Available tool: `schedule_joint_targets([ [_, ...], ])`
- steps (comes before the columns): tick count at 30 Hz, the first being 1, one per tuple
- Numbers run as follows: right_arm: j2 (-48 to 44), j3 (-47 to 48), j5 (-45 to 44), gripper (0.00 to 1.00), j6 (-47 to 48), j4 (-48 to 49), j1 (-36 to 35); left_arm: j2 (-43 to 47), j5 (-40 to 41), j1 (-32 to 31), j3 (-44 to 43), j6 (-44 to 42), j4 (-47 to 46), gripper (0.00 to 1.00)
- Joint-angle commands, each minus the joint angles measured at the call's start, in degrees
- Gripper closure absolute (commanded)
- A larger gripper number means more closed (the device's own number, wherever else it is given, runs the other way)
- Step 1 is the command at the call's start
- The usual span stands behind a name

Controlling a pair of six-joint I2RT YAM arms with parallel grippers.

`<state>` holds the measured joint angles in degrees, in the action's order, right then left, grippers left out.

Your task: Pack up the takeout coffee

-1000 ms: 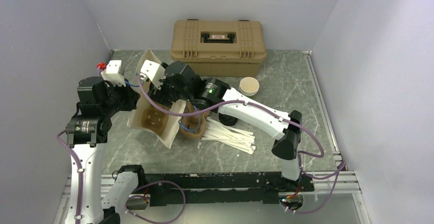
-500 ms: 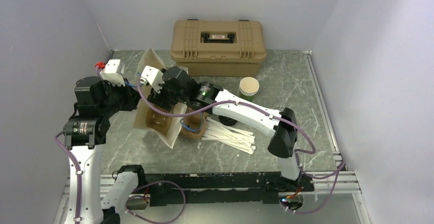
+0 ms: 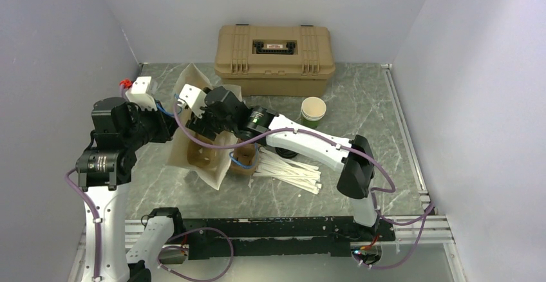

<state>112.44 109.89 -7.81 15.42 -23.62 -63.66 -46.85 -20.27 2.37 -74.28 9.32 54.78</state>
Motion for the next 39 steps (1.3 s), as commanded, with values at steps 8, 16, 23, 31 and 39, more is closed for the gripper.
schedule_joint_targets([
  [8, -4.3, -0.6, -2.7, 0.60, 0.0, 2.1, 0.3, 0.6, 0.2, -0.2, -2.8, -0.1, 0.5, 1.00],
  [16, -6.5, -1.5, -3.9, 0.60, 0.2, 1.7, 0.3, 0.4, 1.9, -0.2, -3.2, -0.4, 1.5, 1.00],
  [23, -4.9, -1.5, -4.5, 0.61, 0.4, 1.2, 0.3, 0.8, 0.5, -0.2, -3.8, -0.1, 1.8, 1.00],
  [31, -2.2, -0.8, -3.1, 0.61, -0.3, 2.2, 0.4, 0.8, -1.1, -0.2, -5.5, -0.1, 3.0, 1.00],
  [39, 0.5, 0.8, -2.0, 0.61, -0.8, 1.8, 0.6, 1.1, -2.3, -0.2, -5.6, 0.5, 4.0, 1.00],
])
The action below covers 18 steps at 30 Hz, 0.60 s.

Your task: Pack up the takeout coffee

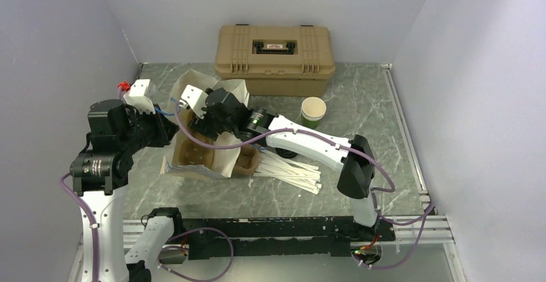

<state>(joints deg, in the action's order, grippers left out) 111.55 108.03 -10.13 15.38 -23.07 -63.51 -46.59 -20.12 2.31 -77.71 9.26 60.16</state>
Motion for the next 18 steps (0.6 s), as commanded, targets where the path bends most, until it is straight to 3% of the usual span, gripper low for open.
schedule_joint_targets([
  [1, 1.8, 2.9, 0.4, 0.61, -0.8, 1.1, 0.5, 0.9, -2.7, -0.2, -2.1, 0.8, -1.3, 1.00],
  [18, 5.1, 4.0, 5.6, 0.61, -0.7, -3.5, 1.4, 1.8, -1.1, -0.1, 7.1, 6.3, -4.0, 1.00],
])
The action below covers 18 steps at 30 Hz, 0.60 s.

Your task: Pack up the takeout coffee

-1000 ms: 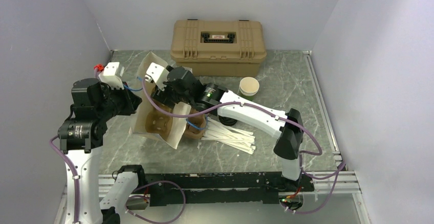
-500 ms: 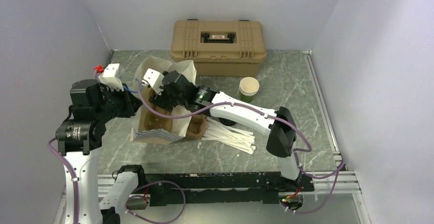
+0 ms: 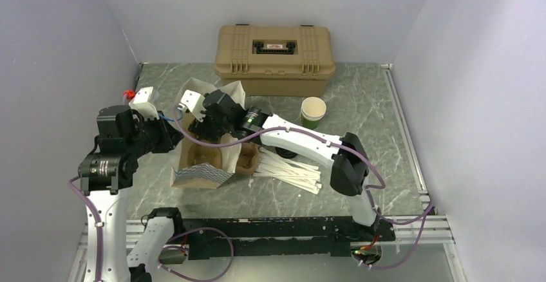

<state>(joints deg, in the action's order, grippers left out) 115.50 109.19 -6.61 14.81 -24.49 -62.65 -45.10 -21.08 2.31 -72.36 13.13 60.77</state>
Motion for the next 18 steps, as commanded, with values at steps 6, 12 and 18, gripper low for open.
schedule_joint_targets([
  [6, 2.9, 4.6, 3.7, 0.61, 0.5, -5.4, 1.2, -0.5, 2.2, 0.0, 5.2, 4.1, -7.3, 1.00],
  [12, 4.8, 6.7, 6.3, 0.60, 0.7, -7.8, 2.2, -2.5, 3.6, 1.7, 7.8, 3.9, -9.2, 1.00],
  [18, 8.2, 10.5, 10.3, 0.60, 0.5, -10.7, 3.2, -4.6, 3.1, 2.8, 9.6, 3.3, -11.7, 1.00],
])
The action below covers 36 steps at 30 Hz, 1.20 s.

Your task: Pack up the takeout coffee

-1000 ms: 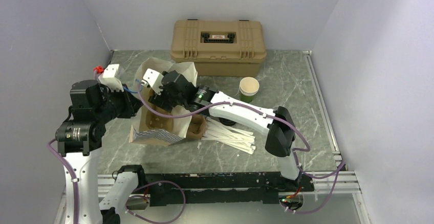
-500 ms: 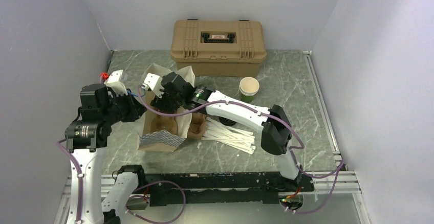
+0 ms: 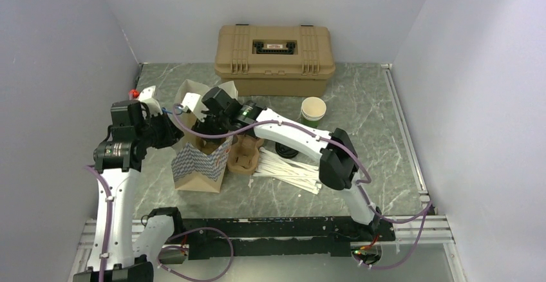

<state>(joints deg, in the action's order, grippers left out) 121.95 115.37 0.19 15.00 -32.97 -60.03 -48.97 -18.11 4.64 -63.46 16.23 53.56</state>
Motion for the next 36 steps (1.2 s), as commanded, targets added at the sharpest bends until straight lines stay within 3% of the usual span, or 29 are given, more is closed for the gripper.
schedule_joint_targets([
  [1, 2.5, 5.0, 4.0, 0.60, 0.2, -2.7, 0.7, -1.0, -0.1, 0.5, 0.9, 0.2, -4.8, 1.00],
  [17, 11.3, 11.5, 4.4, 0.58, -1.0, -8.6, 1.3, 0.1, 4.2, -1.0, 2.2, -3.4, -5.4, 1.00],
  [31, 16.3, 9.7, 6.4, 0.57, -4.8, -10.7, 1.8, 0.6, 9.8, -6.6, 1.9, -4.5, -4.3, 1.00],
  [36, 13.9, 7.6, 5.2, 0.54, -5.4, -8.4, 1.8, 0.5, 10.3, -7.2, 1.8, -4.6, -4.4, 1.00],
])
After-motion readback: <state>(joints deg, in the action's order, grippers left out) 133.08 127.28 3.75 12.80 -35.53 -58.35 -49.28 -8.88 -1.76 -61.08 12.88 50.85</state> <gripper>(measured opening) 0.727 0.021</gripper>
